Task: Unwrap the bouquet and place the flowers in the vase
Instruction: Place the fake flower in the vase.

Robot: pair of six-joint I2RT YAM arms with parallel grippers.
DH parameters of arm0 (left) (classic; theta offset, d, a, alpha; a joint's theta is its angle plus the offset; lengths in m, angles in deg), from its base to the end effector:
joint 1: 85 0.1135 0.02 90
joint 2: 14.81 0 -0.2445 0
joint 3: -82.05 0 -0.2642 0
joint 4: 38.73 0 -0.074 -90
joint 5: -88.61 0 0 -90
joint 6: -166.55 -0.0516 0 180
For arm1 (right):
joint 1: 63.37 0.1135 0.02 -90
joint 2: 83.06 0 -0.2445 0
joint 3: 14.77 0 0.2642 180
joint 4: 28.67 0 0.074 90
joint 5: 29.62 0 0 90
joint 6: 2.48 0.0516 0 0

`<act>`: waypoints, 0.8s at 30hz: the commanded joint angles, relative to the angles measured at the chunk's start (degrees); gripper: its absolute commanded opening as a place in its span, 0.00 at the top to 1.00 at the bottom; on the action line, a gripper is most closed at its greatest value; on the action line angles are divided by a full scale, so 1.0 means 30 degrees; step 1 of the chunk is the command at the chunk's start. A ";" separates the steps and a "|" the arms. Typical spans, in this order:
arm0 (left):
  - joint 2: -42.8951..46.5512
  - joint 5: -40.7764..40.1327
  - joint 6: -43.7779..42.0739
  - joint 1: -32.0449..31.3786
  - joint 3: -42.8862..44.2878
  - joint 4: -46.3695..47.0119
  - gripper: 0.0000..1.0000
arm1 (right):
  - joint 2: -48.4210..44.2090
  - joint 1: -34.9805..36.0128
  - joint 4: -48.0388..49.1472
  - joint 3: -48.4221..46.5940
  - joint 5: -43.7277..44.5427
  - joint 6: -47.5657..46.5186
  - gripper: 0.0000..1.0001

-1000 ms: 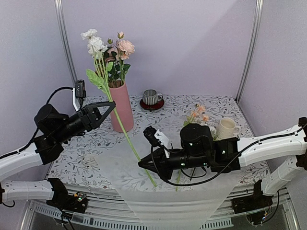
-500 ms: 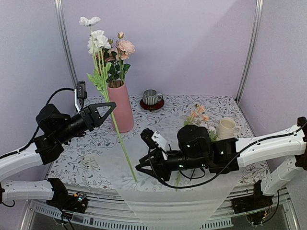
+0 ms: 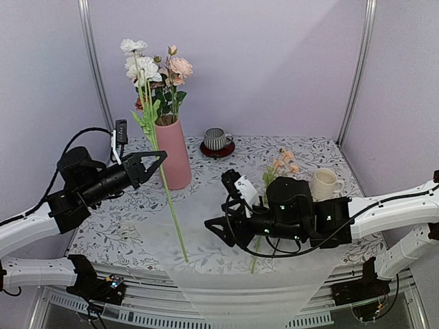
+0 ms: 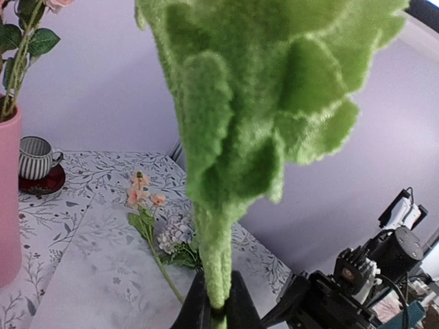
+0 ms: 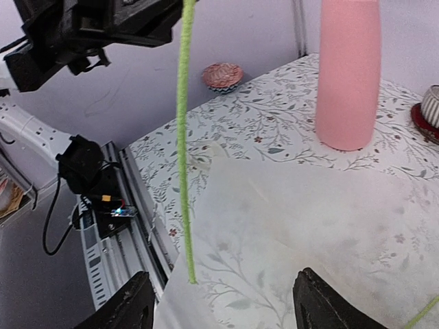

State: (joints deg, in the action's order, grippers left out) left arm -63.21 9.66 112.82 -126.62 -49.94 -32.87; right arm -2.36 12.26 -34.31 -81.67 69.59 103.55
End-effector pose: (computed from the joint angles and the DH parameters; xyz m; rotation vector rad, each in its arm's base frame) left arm 0.1773 -0.1707 0.3064 0.2443 1.5870 -1.2244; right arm 0.0961 0.3417 0.2502 -0.9011 1.8044 0.9089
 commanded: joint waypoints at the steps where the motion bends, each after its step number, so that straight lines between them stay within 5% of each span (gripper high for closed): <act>1: 0.0138 -0.1632 -0.1892 -0.0112 0.1279 -0.1842 0.97 | -0.0942 -0.1337 -0.0735 0.0744 0.2905 0.0266 0.29; 12: -0.0537 -0.4320 -0.4036 0.1080 0.3595 -0.3707 0.97 | -0.1506 -0.6455 0.3157 0.3326 0.3551 -0.1339 0.22; 17: -0.1398 -0.2476 -0.4005 0.3415 0.5252 -0.3712 0.98 | -0.1279 -0.6658 0.9044 0.6515 0.3294 -0.3749 0.07; 24: -0.2832 -0.2152 -0.5045 0.4304 0.7871 -0.3719 0.98 | 0.0816 -0.6643 0.9571 0.6954 0.4480 -0.4140 0.01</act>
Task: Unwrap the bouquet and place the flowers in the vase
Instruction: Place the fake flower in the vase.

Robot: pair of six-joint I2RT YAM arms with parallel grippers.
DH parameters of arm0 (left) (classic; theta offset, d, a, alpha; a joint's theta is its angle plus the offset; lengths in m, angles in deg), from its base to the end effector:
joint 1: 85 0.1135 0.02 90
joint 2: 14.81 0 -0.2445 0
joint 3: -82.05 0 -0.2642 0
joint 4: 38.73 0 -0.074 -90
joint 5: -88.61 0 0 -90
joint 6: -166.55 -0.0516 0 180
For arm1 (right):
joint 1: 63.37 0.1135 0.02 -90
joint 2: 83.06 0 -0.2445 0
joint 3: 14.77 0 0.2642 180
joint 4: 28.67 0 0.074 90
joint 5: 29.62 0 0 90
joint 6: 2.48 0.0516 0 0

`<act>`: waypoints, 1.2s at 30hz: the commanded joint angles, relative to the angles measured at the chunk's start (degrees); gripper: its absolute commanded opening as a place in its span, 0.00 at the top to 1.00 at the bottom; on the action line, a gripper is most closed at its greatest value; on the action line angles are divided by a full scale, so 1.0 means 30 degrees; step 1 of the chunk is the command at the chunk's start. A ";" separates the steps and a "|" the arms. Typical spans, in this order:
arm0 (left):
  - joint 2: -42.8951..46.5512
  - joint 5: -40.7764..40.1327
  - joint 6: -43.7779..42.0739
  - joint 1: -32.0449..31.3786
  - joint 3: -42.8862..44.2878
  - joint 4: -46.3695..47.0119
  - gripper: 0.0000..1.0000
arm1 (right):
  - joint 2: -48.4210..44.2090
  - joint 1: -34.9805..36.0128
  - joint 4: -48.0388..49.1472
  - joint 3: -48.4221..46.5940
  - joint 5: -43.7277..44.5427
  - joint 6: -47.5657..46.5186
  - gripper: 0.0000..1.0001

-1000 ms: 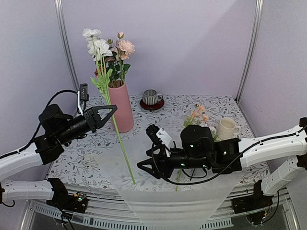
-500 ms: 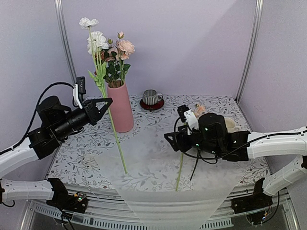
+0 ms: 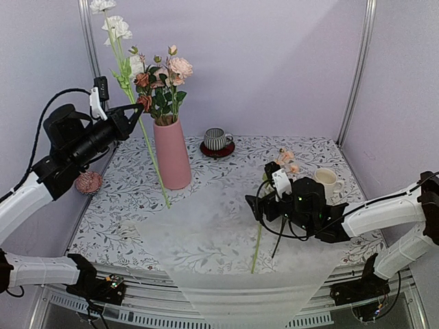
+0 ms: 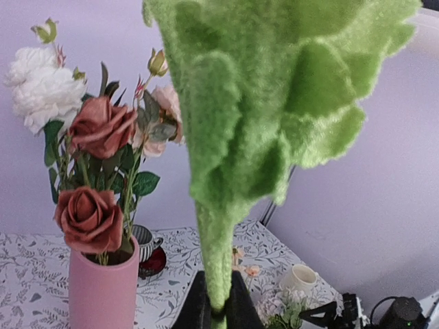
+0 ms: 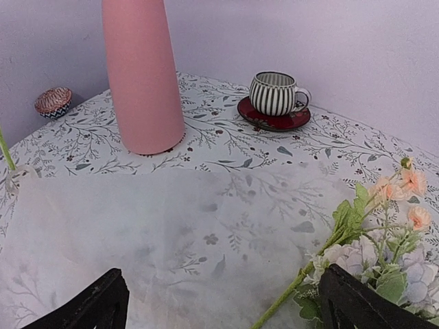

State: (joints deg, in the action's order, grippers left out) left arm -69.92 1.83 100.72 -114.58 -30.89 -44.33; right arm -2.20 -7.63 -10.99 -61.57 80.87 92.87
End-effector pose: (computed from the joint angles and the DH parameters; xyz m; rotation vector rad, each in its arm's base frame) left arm 0.2276 -0.1325 0.3826 0.1187 1.5069 -0.8010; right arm 0.1936 0.2522 0.1724 -0.5585 1.7723 0.4137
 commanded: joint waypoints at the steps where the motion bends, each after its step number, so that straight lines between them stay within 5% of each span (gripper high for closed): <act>1: -0.0802 0.0398 -0.1071 0.0326 0.1833 0.0112 0.98 | 0.0799 -0.0016 0.1738 0.0195 0.0423 -0.0529 0.01; 16: -0.2518 -0.3090 -0.4808 0.0457 0.4558 0.3446 1.00 | 0.0751 -0.0029 0.1655 -0.0085 0.0227 -0.0707 0.01; 36: -0.7227 -0.3548 -0.7700 0.0428 0.9532 0.7348 1.00 | 0.0294 -0.0036 0.1481 0.0030 0.0367 -0.1133 0.01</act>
State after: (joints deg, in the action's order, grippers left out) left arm -89.59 -7.15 83.10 -113.75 -4.85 -24.22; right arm 0.13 -7.63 -7.45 -61.26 81.26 90.07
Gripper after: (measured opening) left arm 0.051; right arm 0.988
